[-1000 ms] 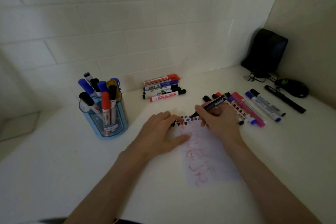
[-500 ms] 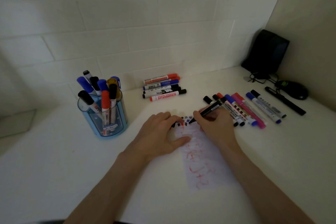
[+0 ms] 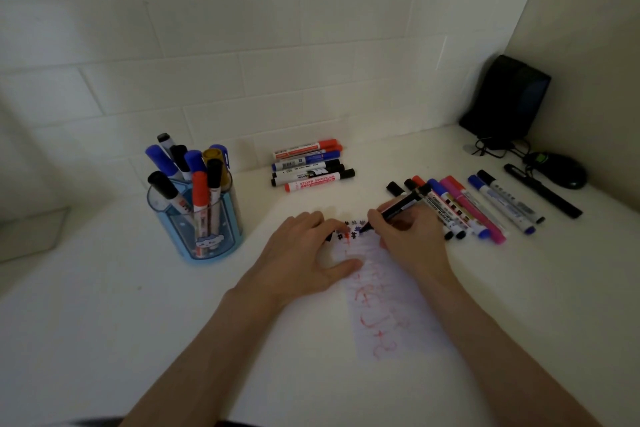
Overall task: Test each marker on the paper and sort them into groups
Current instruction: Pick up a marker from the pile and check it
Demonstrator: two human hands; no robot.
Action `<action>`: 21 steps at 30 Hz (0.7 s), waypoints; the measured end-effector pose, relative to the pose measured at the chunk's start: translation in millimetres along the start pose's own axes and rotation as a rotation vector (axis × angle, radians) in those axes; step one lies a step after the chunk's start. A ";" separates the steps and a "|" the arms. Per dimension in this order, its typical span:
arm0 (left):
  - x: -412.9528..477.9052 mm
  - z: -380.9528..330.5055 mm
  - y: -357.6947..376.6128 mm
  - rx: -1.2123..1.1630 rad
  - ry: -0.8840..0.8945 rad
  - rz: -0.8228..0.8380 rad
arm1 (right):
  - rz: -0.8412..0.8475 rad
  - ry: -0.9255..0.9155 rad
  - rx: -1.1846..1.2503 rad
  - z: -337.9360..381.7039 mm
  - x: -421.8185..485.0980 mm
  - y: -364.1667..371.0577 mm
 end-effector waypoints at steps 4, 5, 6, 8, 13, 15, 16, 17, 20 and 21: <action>0.0 1.5 1.6 0.001 0.001 0.009 | -0.008 0.008 -0.024 -1.0 0.3 0.3; 0.0 1.5 1.8 -0.001 0.005 0.011 | -0.010 0.011 -0.006 -1.3 1.0 -0.1; 0.0 1.2 1.7 0.000 0.006 0.012 | -0.008 0.012 0.005 -1.4 1.3 0.0; -0.1 1.0 1.5 0.009 0.000 0.021 | 0.001 0.014 -0.007 -1.8 1.5 1.3; -4.1 0.3 -3.5 -0.279 -0.008 -0.006 | -0.004 0.153 0.127 -4.6 2.9 -5.0; -3.0 2.2 -7.9 -0.377 -0.044 -0.041 | -0.004 0.168 0.213 0.7 3.2 -11.2; -1.8 3.6 -9.5 -0.410 -0.076 -0.049 | 0.007 0.145 0.244 5.3 3.3 -12.7; -0.8 4.6 -10.7 -0.451 -0.102 -0.059 | 0.028 0.118 0.268 10.3 2.7 -13.1; 0.3 4.4 -13.5 -0.596 -0.126 -0.110 | 0.109 0.078 0.328 22.4 -1.9 -7.6; 0.1 3.4 -14.4 -0.623 -0.121 -0.125 | 0.132 0.070 0.338 24.8 -3.9 -5.2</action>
Point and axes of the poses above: each hand's wrist, its own x-axis towards the middle knuckle, its own y-axis out of the palm, z = x × y, the point moved 5 cm from there along x, towards the middle knuckle, and after that the axes turned 2 degrees about x, right-handed, at the moved point
